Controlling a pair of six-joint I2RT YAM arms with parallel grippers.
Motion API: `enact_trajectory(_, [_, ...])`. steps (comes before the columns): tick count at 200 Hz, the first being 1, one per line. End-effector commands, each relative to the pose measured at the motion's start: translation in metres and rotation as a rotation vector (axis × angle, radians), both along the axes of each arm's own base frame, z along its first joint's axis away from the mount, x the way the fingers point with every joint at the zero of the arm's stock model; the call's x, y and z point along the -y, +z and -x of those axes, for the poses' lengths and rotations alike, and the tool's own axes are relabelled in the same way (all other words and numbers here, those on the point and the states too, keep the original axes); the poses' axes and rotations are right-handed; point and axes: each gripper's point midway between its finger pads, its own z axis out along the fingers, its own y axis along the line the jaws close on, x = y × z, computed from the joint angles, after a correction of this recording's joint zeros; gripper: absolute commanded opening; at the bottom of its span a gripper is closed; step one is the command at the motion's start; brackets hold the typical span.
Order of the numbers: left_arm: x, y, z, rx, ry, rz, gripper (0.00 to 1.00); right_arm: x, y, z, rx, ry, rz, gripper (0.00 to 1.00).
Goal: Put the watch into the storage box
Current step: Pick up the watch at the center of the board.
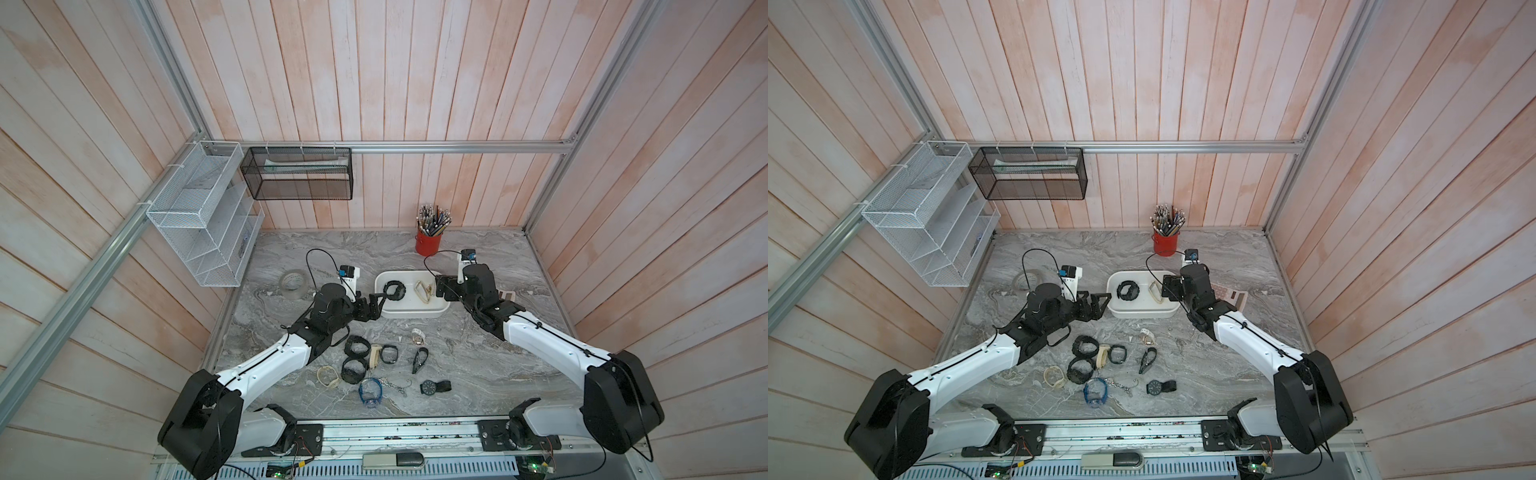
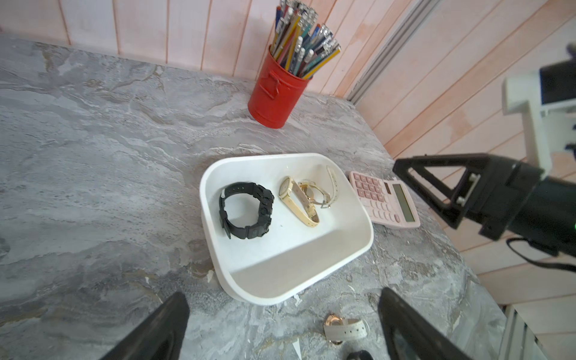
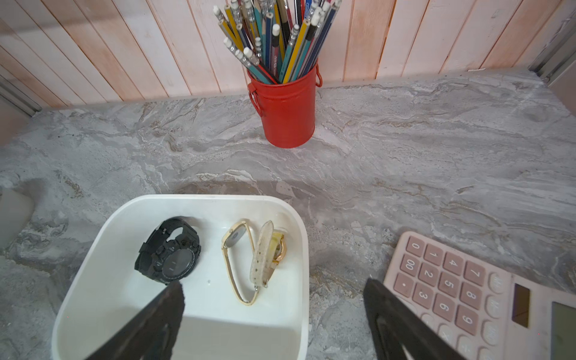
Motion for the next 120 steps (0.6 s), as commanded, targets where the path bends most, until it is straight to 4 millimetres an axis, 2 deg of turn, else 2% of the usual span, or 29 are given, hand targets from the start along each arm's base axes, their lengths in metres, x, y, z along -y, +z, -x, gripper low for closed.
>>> enact_trajectory(1, [0.016, -0.001, 0.012, -0.002, -0.093, -0.056, 0.94, 0.0, 0.02, -0.009, 0.052, -0.02, -0.037, 0.92])
enact_trajectory(35, [0.038, -0.013, 0.026, -0.026, -0.159, -0.126, 0.93, 0.006, 0.017, -0.009, 0.05, -0.044, -0.02, 0.92])
enact_trajectory(79, [0.081, -0.027, 0.034, -0.072, -0.247, -0.153, 0.92, 0.014, 0.013, -0.003, 0.044, -0.069, -0.023, 0.92])
enact_trajectory(120, [0.107, -0.051, 0.043, -0.143, -0.312, -0.221, 0.87, 0.019, 0.011, 0.001, 0.04, -0.086, -0.026, 0.92])
